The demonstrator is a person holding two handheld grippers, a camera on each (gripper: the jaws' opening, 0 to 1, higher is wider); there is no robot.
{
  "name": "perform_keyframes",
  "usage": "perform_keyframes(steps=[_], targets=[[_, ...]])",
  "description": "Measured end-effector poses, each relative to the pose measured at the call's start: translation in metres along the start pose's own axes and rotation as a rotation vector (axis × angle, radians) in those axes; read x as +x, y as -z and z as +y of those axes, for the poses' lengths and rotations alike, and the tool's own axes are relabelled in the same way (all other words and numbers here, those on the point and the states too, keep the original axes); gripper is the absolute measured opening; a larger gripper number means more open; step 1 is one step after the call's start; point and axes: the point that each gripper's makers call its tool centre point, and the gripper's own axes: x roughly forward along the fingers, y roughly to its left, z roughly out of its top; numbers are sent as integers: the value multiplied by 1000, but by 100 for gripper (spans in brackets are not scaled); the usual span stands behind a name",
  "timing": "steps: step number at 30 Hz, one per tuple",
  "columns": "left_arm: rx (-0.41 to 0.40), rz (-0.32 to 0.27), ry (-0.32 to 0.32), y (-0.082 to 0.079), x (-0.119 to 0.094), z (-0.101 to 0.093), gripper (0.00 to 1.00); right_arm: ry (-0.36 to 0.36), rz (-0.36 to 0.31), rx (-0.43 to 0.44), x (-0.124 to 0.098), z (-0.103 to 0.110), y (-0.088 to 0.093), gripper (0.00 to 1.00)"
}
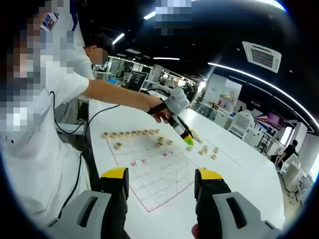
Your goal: Pick up the chess pieces one by one and place each piece onto its starting position on the chessboard, setting the pieces on their correct points until all the chess pieces are arranged in the starting layout
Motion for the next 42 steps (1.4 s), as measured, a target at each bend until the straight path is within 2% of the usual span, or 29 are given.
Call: perform_keyframes(steps=[3, 8, 10, 15, 19, 20, 22, 26, 31, 36, 42], targets=[[-44, 3, -58, -6, 21, 14, 36, 4, -4, 5, -1, -2, 0, 53], [-82, 40, -120, -7, 54, 30, 36, -1, -8, 2, 0, -2, -2, 53], [-120, 32, -165, -13, 66, 40, 36, 2, -9, 5, 0, -2, -2, 53], [-209, 60, -221, -5, 86, 51, 35, 7, -12, 11, -1, -4, 0, 53], [-219, 42, -241, -3, 93, 49, 27, 5, -10, 11, 0, -4, 1, 53], [-204, 41, -247, -4, 94, 48, 20, 3, -11, 11, 0, -4, 0, 53], [-162, 47, -253, -6, 95, 48, 20, 2, -10, 10, 0, -4, 0, 53], [-154, 43, -233, -9, 88, 44, 20, 3, -13, 9, -1, -5, -1, 53], [-130, 28, -227, -20, 65, 44, 20, -3, -11, 5, 0, -3, -1, 53], [-108, 15, -167, -24, 26, 32, 20, -6, -13, 5, 0, -2, -1, 53], [-40, 6, -105, -6, -29, 16, 20, -3, -16, -2, -2, 0, -4, 53]])
